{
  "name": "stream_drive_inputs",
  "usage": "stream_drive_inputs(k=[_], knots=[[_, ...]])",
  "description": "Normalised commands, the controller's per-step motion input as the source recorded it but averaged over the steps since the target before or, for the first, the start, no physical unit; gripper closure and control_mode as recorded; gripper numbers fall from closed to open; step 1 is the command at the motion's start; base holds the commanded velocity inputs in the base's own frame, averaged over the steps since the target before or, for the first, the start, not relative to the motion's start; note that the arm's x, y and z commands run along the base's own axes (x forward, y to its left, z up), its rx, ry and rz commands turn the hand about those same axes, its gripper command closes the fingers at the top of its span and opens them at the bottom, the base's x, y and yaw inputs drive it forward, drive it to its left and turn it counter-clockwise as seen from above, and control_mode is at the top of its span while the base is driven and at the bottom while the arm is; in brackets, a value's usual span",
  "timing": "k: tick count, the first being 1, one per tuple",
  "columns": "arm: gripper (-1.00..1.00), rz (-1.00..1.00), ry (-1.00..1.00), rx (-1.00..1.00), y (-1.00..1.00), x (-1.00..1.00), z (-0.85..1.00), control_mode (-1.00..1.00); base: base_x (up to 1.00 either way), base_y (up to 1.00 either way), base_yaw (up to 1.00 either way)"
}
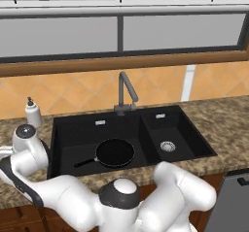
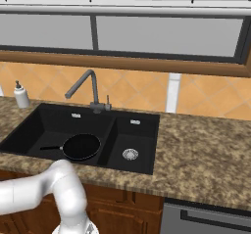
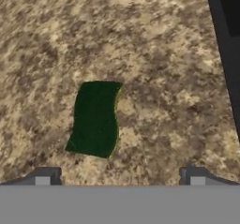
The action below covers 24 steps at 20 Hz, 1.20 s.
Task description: Pick the pan and sponge and place them into the sink. Then turn on the water.
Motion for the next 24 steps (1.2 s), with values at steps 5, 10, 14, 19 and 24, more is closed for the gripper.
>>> stream_drive_inputs(k=[5,10,14,19,24], knots=[[-1.00,0.00,0.06,-0.05,0.29,0.25,-0.05,-1.00,0.00,0.00,0.00],[-1.00,0.00,0.04,-0.10,0.33,0.21,-0.21,-1.00,0.00,0.00,0.00],[-1.00,0.00,0.01,-0.10,0.28,0.16,-0.31,-1.00,0.00,0.00,0.00],[-1.00,0.00,0.00,-0.10,0.28,0.14,-0.31,-1.00,0.00,0.00,0.00],[-1.00,0.00,0.00,-0.03,0.03,0.02,-0.52,-1.00,0.00,0.00,0.00]])
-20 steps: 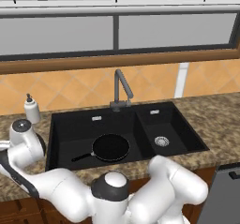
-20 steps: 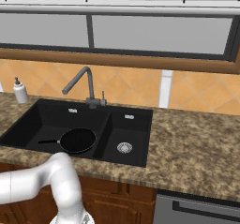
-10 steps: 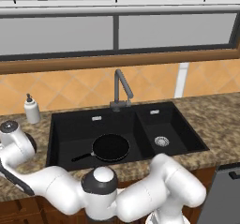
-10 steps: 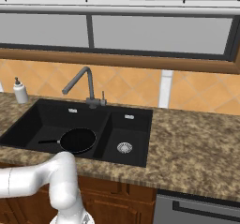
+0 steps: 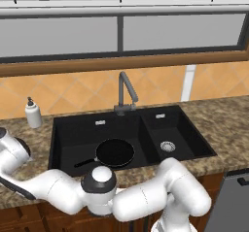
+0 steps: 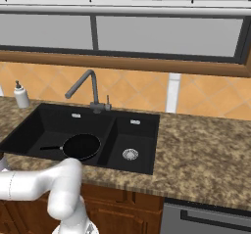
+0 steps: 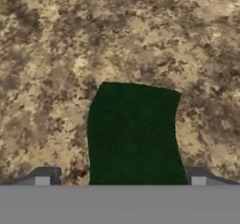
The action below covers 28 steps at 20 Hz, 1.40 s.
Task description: Pick the pan and sponge and place them into the sink. Then turn on the water.
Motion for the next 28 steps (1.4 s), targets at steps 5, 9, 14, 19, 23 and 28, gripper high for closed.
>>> stream_drive_inputs(k=[5,9,14,19,23,28], knots=[[1.00,-0.09,0.00,0.10,-0.65,-0.19,-0.82,-1.00,0.00,0.00,0.00],[1.00,-0.31,-0.01,0.30,-1.00,-0.30,-0.86,-1.00,0.00,0.00,0.00],[1.00,-0.38,-0.08,0.31,-0.97,-0.32,-0.39,-1.00,0.00,0.00,0.00],[1.00,-0.39,-0.18,0.25,-0.65,-0.38,0.36,-1.00,0.00,0.00,0.00],[1.00,-0.37,-0.19,0.23,-0.30,-0.21,0.97,-1.00,0.00,0.00,0.00],[1.00,-0.37,-0.06,0.17,-0.56,-0.10,0.94,-1.00,0.00,0.00,0.00]])
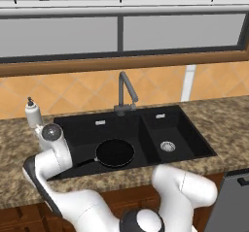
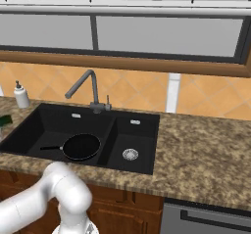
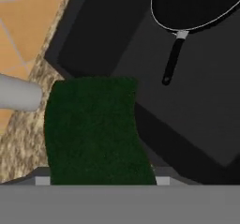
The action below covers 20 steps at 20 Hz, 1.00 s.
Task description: Pick the pan and sponge and place them into the sink. Then turn on the water.
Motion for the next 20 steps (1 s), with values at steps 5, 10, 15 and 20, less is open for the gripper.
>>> stream_drive_inputs(k=[5,10,15,20], knots=[[1.00,-0.33,0.08,0.15,-0.91,0.00,0.62,-1.00,0.00,0.00,0.00],[1.00,-0.31,0.29,0.07,-1.00,0.01,0.25,-1.00,0.00,0.00,0.00],[1.00,-0.22,0.24,0.00,-0.82,0.34,0.03,-1.00,0.00,0.00,0.00],[1.00,-0.10,0.09,-0.16,-0.44,0.57,-0.39,-1.00,0.00,0.00,0.00]])
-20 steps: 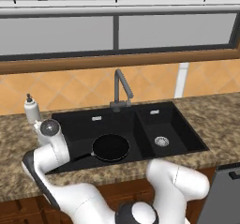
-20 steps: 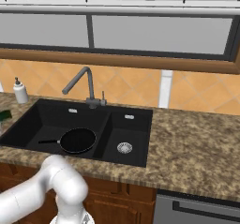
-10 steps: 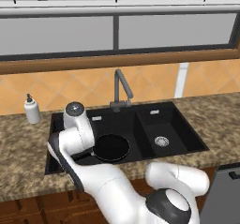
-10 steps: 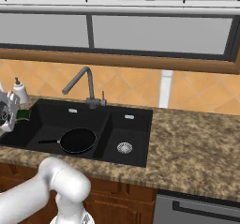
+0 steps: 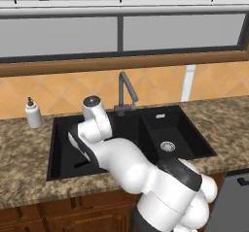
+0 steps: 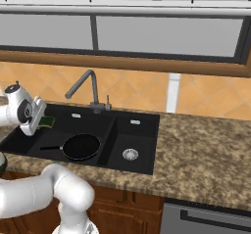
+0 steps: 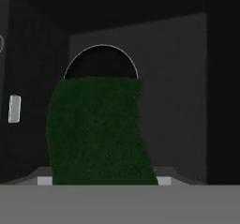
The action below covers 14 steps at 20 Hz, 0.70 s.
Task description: Pick the pan and sponge and place them into the sink. Then turn on the water.
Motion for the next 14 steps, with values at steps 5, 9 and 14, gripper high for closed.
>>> stream_drive_inputs(k=[5,9,14], knots=[[1.00,-0.03,0.11,-0.23,-0.22,0.58,-0.46,-1.00,0.00,0.00,0.00],[1.00,-0.02,0.09,-0.06,-0.40,0.33,-0.42,-1.00,0.00,0.00,0.00],[1.00,-0.04,0.02,0.00,-0.42,0.09,-0.68,-1.00,0.00,0.00,0.00]])
